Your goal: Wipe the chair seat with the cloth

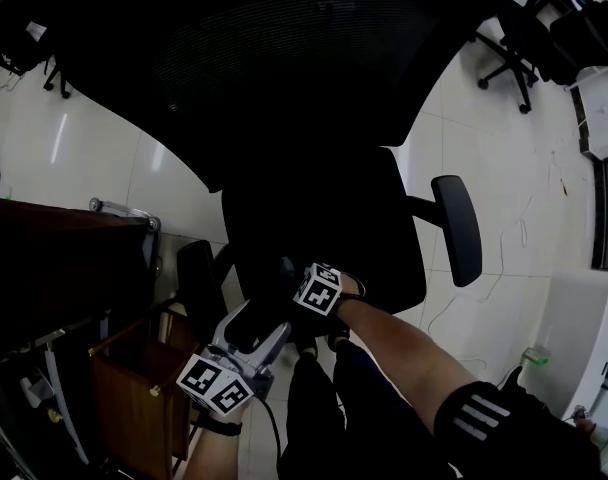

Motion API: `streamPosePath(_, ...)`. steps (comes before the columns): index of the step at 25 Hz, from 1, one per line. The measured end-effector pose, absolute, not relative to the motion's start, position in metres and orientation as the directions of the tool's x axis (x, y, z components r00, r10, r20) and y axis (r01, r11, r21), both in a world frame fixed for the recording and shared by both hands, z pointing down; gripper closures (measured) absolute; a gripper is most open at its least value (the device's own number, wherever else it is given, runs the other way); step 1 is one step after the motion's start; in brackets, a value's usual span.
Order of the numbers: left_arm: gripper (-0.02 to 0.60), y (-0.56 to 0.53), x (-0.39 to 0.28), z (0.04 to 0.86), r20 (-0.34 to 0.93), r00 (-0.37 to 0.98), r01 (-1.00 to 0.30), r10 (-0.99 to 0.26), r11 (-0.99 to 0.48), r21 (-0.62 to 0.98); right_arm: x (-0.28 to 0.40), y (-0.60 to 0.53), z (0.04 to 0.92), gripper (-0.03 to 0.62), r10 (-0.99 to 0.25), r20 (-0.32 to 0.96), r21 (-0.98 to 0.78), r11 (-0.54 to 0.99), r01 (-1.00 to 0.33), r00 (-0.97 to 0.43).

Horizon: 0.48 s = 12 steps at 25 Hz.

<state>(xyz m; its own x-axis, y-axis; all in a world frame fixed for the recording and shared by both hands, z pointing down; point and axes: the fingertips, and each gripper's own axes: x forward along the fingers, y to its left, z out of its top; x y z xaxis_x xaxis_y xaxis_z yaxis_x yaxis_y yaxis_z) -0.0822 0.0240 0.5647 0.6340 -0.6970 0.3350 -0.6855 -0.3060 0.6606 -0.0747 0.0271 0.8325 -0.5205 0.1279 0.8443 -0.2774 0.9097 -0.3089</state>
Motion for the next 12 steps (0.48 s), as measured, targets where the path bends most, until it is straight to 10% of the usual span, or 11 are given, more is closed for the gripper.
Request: streamPosePath(12,0.249,0.035,-0.030,0.550,0.286,0.726,-0.613,-0.626,-0.400,0.681,0.166,-0.032,0.833,0.565,-0.050,0.956,-0.112,0.851,-0.514,-0.290)
